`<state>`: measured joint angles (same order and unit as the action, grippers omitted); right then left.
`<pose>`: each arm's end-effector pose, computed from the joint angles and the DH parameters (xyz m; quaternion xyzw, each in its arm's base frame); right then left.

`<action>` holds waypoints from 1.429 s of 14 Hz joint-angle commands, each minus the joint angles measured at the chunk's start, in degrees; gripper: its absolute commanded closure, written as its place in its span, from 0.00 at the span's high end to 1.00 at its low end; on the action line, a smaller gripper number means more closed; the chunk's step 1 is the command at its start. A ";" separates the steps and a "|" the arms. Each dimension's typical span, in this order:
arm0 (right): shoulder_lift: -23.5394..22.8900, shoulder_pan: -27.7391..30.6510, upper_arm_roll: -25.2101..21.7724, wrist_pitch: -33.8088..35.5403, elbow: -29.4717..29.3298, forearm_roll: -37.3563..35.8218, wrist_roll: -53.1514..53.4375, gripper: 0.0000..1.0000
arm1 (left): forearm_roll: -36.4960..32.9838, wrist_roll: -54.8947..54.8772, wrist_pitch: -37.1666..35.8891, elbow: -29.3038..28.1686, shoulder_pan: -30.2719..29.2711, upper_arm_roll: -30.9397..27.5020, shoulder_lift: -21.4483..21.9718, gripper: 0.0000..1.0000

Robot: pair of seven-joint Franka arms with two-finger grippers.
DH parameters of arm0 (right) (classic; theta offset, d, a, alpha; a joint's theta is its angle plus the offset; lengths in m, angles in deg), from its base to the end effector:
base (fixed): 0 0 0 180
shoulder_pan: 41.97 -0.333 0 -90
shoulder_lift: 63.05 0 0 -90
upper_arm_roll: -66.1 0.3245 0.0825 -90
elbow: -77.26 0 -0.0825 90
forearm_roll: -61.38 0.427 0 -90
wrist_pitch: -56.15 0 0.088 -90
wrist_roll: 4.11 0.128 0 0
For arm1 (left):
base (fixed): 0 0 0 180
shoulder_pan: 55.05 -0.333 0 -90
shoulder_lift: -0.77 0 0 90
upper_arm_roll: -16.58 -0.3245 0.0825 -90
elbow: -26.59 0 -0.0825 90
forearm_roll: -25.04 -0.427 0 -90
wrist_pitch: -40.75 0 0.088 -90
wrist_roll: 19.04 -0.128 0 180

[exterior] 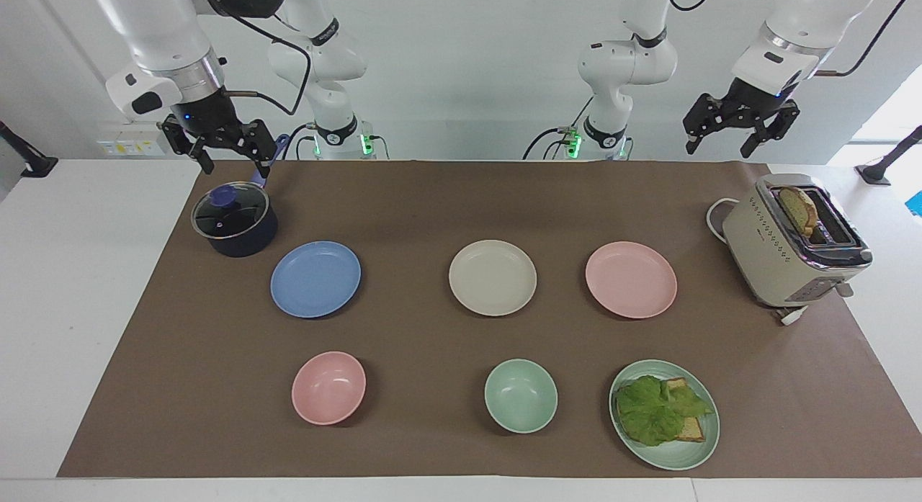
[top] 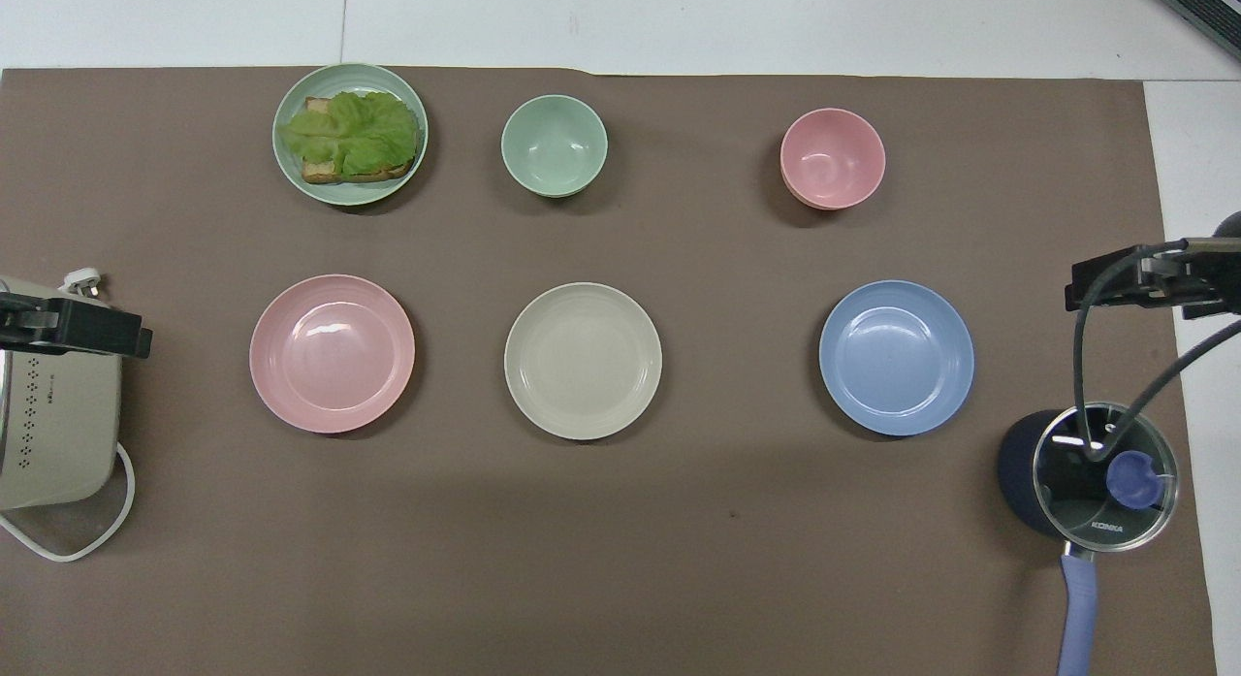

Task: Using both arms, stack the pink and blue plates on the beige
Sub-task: 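Move the left gripper toward the rim of the pink plate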

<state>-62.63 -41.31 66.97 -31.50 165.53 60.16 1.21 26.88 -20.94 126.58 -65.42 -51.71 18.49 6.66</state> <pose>0.5913 -0.0006 0.6283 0.9989 -0.0450 -0.0012 0.0108 0.5538 -0.0562 0.6470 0.9979 -0.0634 -0.0030 0.0142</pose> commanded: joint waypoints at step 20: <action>0.72 1.01 -0.08 0.20 0.59 1.13 0.31 1.00 | 0.53 -0.30 1.61 -2.03 0.00 -0.86 0.96 1.00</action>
<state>-62.63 -40.81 66.88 -31.50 165.53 60.16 1.21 26.88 -20.94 126.69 -65.98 -51.71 18.20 6.66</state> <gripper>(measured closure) 0.000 0.000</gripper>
